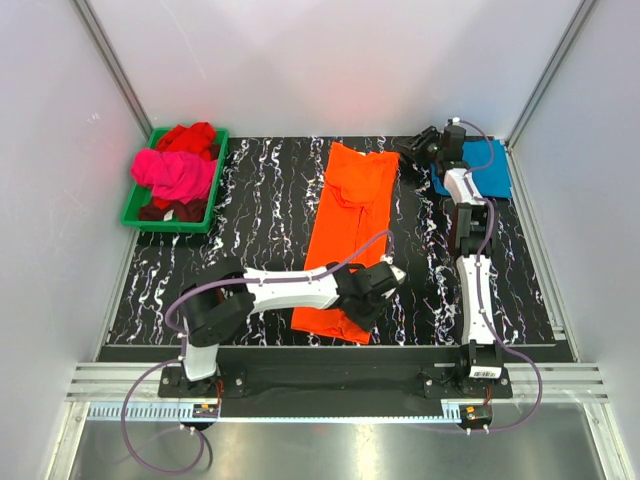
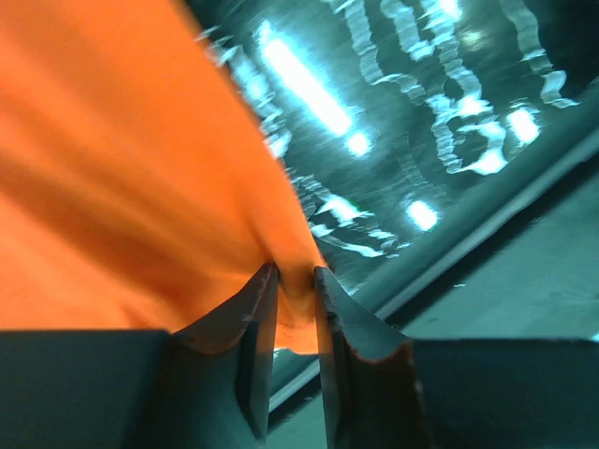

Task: Fold and stack the t-shirts
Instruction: Fold the tshirt

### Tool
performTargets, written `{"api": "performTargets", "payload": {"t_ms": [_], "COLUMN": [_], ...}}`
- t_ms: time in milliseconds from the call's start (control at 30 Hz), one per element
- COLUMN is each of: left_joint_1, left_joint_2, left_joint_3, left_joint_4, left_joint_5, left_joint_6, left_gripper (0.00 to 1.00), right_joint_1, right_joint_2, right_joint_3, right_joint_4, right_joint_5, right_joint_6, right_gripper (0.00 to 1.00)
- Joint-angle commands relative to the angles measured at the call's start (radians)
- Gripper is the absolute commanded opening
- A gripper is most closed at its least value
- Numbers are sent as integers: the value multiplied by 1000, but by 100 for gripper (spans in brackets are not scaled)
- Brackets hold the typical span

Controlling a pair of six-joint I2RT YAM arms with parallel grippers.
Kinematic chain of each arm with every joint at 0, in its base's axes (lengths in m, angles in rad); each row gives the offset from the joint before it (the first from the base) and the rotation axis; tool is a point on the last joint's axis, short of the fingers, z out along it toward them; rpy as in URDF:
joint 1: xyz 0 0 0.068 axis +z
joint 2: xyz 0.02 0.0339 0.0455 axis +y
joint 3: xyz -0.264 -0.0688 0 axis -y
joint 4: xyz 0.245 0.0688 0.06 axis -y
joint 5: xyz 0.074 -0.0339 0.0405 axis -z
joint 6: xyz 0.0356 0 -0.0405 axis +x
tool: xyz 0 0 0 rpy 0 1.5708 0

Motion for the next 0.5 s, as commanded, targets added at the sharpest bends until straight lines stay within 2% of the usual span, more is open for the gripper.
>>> {"api": "performTargets", "payload": {"t_ms": [0,167,233,267,333,400,467], "left_joint_1": [-7,-1,15,22,77,178,249], "left_joint_2": [-7,-96,-122,-152,-197,-273,-324], "left_joint_3": [94,149,174,187,180,143,111], "left_joint_4": [-30,-75,-122,-138,-169,-195,-216], "left_joint_5": [45,-1,-20,-31,-28,-7,15], "left_joint_6": [21,41,49,49,44,29,37], "left_gripper": [31,45,47,47,48,48,49], "right_joint_1": [-21,-46,-49,-47,-44,-35,-6], "right_joint_2": [-64,-203,-270,-359,-470,-651,-819], "right_joint_3": [-52,-95,-127,-159,-312,-485,-588], "right_joint_4": [3,-95,-198,-230,-302,-397,-495], "right_joint_5": [37,18,17,24,31,75,133], "right_joint_6": [-58,-91,-139,-154,-176,-203,-249], "right_gripper": [48,52,53,54,54,53,53]}}
